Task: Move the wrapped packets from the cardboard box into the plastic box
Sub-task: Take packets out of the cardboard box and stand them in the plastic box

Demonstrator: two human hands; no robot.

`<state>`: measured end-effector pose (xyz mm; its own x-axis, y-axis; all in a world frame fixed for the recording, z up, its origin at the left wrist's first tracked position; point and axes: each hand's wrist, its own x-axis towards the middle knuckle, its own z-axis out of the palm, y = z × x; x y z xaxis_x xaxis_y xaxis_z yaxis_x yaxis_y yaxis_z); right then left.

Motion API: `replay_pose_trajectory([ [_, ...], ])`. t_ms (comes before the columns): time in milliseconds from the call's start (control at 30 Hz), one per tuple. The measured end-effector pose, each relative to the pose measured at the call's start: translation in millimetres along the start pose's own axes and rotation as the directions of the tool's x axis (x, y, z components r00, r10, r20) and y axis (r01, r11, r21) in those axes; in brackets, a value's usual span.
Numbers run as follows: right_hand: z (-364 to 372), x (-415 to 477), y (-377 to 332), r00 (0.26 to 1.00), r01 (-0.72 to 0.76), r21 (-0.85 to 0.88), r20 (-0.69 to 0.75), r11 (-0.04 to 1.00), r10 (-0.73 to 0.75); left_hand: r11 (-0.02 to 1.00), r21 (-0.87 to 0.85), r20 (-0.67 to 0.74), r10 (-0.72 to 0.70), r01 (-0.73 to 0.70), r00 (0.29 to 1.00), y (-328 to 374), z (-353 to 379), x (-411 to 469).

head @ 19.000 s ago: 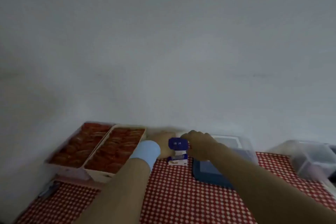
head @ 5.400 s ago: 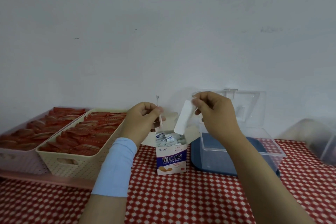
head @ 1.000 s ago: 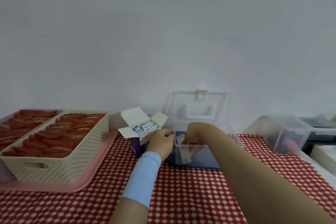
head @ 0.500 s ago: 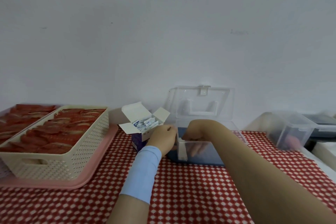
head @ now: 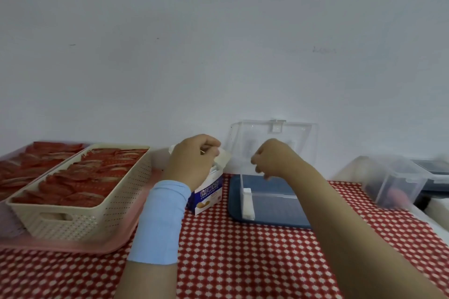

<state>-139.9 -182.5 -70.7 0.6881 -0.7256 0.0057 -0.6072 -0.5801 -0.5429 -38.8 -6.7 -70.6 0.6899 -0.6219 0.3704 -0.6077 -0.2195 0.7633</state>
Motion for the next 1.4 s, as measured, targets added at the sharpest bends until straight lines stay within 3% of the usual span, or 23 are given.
replay_pose_trajectory([
  [100, 4, -14, -22, 0.944, 0.277, -0.039, -0.176, 0.960, -0.280, 0.953, 0.302, -0.055, 0.020, -0.002, 0.998, -15, -10, -1],
  [200, 15, -22, -43, 0.881, 0.453, -0.085, -0.108, 0.888, -0.460, 0.852, 0.521, 0.036, -0.079, 0.049, 0.996, -34, -9, -2],
  [300, 31, -12, -54, 0.864, 0.488, -0.183, -0.038, 0.853, -0.503, 0.883, 0.455, 0.093, -0.173, 0.112, 0.981, -48, -6, 0],
  [433, 44, 1, -64, 0.854, 0.506, -0.317, 0.057, 0.802, -0.517, 0.928, 0.364, 0.092, -0.125, 0.083, 0.988, -61, -10, 4],
  [633, 57, 10, -70, 0.820, 0.554, -0.337, 0.064, 0.761, -0.569, 0.957, 0.279, 0.130, -0.116, 0.076, 0.985, -61, -21, 4],
  [800, 57, 14, -64, 0.846, 0.508, -0.129, -0.109, 0.851, -0.522, 0.982, 0.170, 0.028, -0.089, 0.083, 0.996, -58, -18, 6],
  [933, 65, 8, -58, 0.834, 0.536, 0.073, -0.197, 0.841, -0.515, 0.990, 0.125, -0.045, -0.062, 0.068, 0.997, -60, -8, 7],
  [1133, 81, 0, -49, 0.890, 0.455, 0.334, -0.202, 0.825, -0.409, 0.998, 0.030, -0.081, -0.061, 0.063, 0.995, -68, -2, 7],
  [1300, 71, -2, -47, 0.833, 0.522, 0.446, -0.451, 0.727, -0.321, 0.995, -0.081, -0.136, -0.061, 0.051, 0.989, -61, -6, 11],
  [1400, 54, -7, -50, 0.858, 0.500, 0.591, -0.436, 0.632, -0.271, 0.942, -0.330, -0.193, -0.132, 0.062, 0.972, -48, -17, 12],
])
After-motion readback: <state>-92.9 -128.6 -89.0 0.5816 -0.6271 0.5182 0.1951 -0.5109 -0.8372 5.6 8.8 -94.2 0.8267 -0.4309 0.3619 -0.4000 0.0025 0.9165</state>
